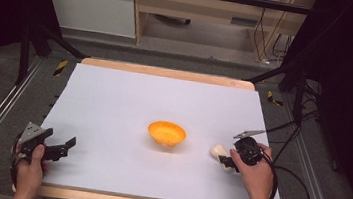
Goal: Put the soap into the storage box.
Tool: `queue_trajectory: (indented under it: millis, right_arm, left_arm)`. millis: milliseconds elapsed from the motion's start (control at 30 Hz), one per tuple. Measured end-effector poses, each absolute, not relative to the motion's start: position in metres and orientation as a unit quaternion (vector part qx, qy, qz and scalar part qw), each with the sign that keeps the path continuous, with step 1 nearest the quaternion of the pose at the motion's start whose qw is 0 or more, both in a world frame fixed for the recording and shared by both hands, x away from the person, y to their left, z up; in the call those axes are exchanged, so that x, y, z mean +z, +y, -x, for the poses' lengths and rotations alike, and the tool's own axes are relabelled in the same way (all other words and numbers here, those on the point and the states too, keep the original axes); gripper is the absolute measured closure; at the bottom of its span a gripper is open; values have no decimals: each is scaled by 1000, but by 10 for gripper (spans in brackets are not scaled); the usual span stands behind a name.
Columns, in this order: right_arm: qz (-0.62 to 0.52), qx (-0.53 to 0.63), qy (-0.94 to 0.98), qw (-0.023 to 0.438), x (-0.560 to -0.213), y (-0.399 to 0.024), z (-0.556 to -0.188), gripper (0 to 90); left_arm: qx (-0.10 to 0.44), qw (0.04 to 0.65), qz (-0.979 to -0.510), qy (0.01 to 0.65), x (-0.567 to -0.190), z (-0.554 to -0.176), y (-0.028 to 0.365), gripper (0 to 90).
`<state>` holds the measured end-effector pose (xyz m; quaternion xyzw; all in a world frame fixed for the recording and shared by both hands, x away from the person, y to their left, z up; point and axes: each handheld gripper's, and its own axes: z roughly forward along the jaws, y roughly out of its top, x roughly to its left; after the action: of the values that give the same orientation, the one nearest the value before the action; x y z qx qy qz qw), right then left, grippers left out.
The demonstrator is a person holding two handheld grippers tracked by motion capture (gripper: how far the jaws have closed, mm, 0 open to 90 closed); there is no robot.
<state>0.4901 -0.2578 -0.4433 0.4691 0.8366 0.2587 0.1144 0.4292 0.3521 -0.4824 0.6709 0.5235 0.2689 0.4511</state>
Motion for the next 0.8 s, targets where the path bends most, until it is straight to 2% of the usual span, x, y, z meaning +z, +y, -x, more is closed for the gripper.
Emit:
queue_trajectory:
  millis: [300,333,433,467,600,800]
  right_arm:
    - [-459,234,852,89,-447,-250,-497,312]
    - [-455,232,856,86,-449,-248,-499,354]
    - [-453,225,859,81,-451,-246,-500,385]
    - [-451,216,862,78,-454,-245,-501,430]
    - [-450,213,864,83,-456,-245,-501,472]
    - [-443,219,864,94,-458,-245,-497,472]
  left_arm:
    - [269,450,-672,523,-482,-430,352,21]
    - [269,450,-672,523,-482,-430,352,21]
    - [269,450,-672,523,-482,-430,352,21]
    - [268,451,-671,524,-482,-429,352,21]
    - [269,450,-672,523,-482,-430,352,22]
    - [267,453,-670,525,-483,-430,352,21]
